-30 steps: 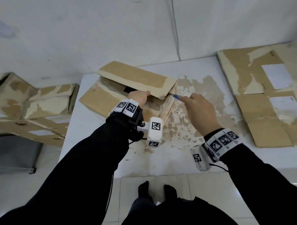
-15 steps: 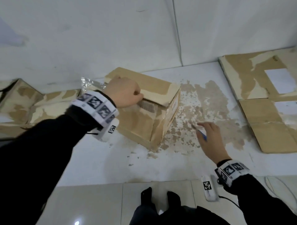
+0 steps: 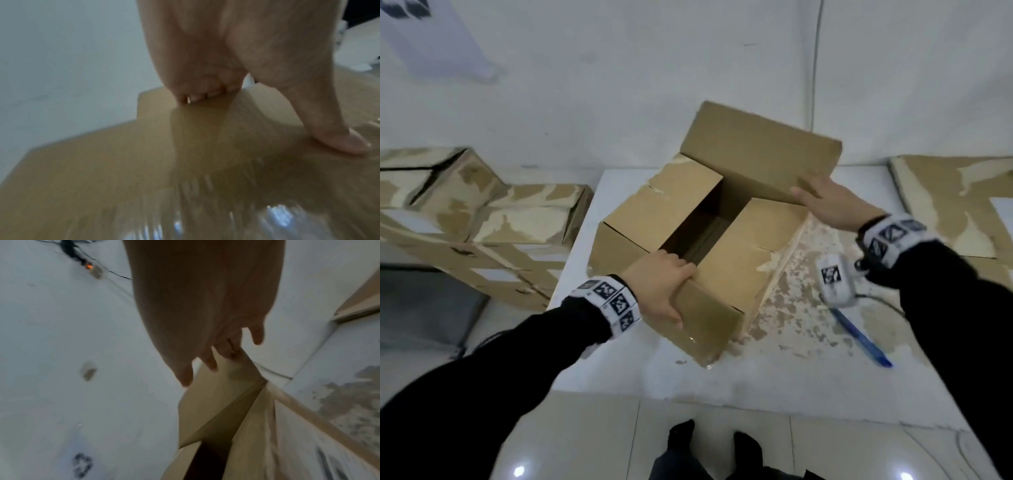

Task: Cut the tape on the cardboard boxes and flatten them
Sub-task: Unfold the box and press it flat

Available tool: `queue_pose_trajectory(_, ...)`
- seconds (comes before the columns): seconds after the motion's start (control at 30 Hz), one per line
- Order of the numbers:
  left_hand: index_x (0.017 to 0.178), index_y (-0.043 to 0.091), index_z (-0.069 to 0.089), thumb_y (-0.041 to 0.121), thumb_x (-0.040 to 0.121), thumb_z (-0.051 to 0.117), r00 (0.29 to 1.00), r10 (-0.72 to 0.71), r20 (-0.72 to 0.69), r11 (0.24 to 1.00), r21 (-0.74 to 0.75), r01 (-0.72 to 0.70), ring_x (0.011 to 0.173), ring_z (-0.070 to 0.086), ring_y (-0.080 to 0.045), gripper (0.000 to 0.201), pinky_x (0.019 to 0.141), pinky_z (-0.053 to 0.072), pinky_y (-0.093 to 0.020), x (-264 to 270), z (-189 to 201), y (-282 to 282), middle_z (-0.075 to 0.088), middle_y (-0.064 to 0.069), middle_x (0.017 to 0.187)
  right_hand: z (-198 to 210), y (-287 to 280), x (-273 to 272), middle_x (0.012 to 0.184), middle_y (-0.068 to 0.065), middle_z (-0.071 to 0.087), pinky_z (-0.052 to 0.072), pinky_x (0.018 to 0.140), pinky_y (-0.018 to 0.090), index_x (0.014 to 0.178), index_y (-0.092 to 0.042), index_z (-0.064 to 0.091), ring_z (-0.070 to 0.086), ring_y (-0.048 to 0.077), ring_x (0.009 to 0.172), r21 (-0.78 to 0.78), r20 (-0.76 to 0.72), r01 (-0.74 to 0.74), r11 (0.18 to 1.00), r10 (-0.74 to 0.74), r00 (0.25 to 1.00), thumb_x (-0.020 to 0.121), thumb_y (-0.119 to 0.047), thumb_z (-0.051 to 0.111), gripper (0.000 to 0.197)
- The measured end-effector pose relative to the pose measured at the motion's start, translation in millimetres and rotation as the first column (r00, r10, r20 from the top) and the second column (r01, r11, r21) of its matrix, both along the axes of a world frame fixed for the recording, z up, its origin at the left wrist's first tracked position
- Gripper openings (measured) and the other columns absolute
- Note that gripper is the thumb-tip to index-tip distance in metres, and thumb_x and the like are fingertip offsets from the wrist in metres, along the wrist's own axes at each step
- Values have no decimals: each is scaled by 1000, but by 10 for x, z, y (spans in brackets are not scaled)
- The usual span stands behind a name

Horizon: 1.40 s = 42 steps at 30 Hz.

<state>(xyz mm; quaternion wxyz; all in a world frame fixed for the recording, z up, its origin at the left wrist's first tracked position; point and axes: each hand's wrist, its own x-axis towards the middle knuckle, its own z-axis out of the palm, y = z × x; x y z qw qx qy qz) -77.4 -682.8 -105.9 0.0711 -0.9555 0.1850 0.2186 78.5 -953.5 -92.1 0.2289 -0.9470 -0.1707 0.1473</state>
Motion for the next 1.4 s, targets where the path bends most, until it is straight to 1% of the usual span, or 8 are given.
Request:
queue_pose_trajectory(0.17,103,20,42,67,69,68,994,29,105,999,-20,-27,80,44,-16,63,71,36,-29,112,-204,-84,61,-2,94,-60,376,140,145,18,40,25,108,33,139,-1,41,37,31,133,-262,-62,30,965,-48,997,102,-40,31,55)
queue_pose_trajectory(0.37,127,10,35,68,66,69,983,-9,185,997,-68,22,98,55,-25,91,84,37,-33,157,-274,-87,63,-6,105,-10,1367,-428,148,6,40,22,111,37,140,-17,45,31,25,139,-449,-343,-458,767,326,881,101,-50,19,58)
queue_pose_trajectory(0.67,122,15,52,90,69,13,924,-207,323,970,-57,238,108,48,-23,100,96,35,-35,146,-64,247,56,-6,117,1007,204,-1355,76,4,51,34,68,38,75,-12,49,49,25,74,-400,151,83,913,-23,988,97,-46,31,45)
queue_pose_trajectory(0.77,116,14,56,76,84,13,856,-232,462,971,64,229,113,46,-26,83,102,31,-39,198,227,394,55,-9,119,753,24,-1463,112,13,61,42,93,41,113,-8,59,55,30,101,-463,-93,233,855,-308,947,91,-59,28,63)
queue_pose_trajectory(0.87,125,14,52,69,89,25,872,-35,489,987,153,-46,124,42,-33,71,108,24,-46,411,511,748,52,-17,130,269,205,-1416,154,9,25,42,101,49,150,-12,22,33,32,136,-253,-373,482,839,-544,751,81,-71,35,91)
queue_pose_trajectory(1.0,134,15,50,72,89,26,933,293,208,945,84,-316,128,43,-32,77,103,25,-44,772,503,1345,51,-15,138,-307,547,-1310,140,22,36,56,67,47,151,-11,3,42,39,127,-40,-479,706,708,-633,608,87,-54,55,93)
queue_pose_trajectory(1.2,149,13,28,62,95,22,909,363,-204,925,-43,-378,142,28,-27,73,114,21,-38,905,244,1446,27,-11,155,-446,577,-1333,124,18,51,56,57,43,128,-10,37,57,38,98,330,-440,773,541,-636,633,94,-4,37,35)
queue_pose_trajectory(1.4,150,8,24,61,95,29,966,231,117,902,-397,-168,136,38,-30,76,109,32,-43,989,990,803,33,-16,151,-432,853,-1588,149,14,34,37,108,43,152,-15,0,40,32,130,557,-73,696,452,-809,583,89,4,36,75)
